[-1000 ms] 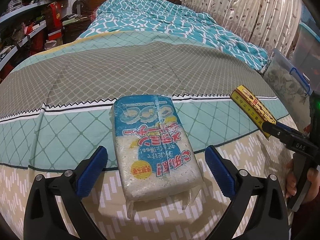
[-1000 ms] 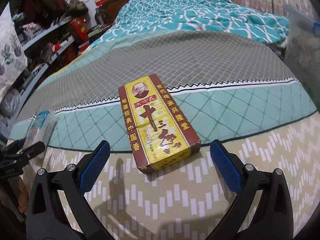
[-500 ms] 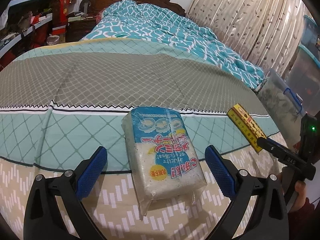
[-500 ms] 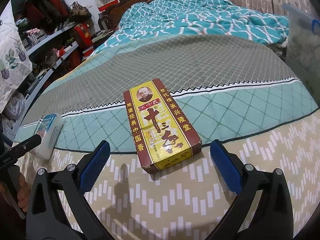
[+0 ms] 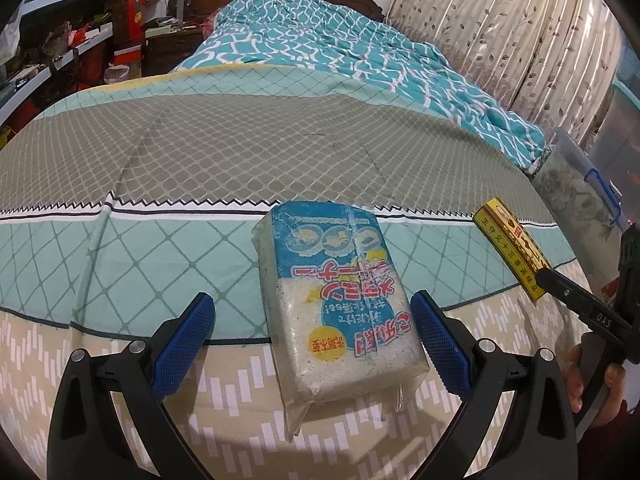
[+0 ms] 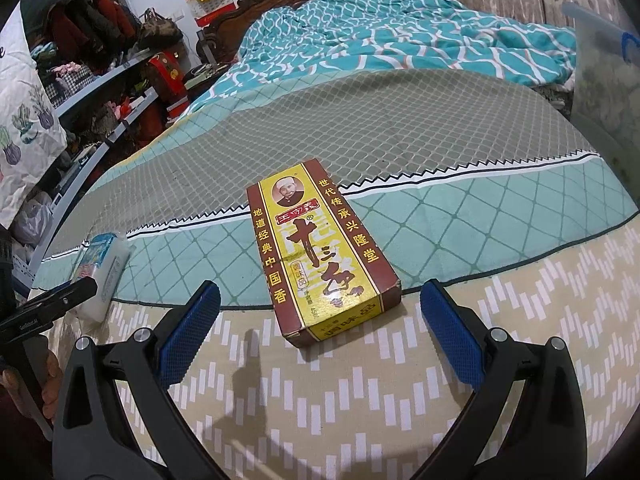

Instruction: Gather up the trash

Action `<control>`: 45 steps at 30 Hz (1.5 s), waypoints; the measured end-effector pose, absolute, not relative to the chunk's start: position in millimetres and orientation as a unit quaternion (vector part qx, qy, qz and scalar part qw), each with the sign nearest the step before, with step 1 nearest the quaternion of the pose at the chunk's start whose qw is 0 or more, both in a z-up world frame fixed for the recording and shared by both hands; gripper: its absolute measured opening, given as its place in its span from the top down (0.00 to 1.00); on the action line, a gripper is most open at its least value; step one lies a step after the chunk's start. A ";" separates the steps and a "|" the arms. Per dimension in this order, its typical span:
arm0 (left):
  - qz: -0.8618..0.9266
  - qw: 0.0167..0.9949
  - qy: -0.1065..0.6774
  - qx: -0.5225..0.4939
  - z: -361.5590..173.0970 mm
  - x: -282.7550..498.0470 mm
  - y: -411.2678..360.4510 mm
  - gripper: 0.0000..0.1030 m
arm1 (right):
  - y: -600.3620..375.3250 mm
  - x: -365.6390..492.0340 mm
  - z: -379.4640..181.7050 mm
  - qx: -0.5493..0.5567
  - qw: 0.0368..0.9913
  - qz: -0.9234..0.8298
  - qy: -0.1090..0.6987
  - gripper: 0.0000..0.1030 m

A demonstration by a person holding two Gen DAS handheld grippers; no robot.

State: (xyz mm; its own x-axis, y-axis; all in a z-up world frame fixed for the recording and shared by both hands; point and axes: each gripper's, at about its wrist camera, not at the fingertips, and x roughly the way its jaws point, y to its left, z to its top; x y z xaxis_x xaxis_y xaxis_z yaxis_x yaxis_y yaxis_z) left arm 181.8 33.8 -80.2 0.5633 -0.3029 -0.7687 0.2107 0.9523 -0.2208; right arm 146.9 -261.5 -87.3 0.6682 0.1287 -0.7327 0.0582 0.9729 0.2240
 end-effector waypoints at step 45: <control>-0.133 0.901 0.413 -0.020 -72.6 172.6 26.1 0.08 | -263.0 142.9 -86.5 0.119 0.909 0.015 0.399 0.04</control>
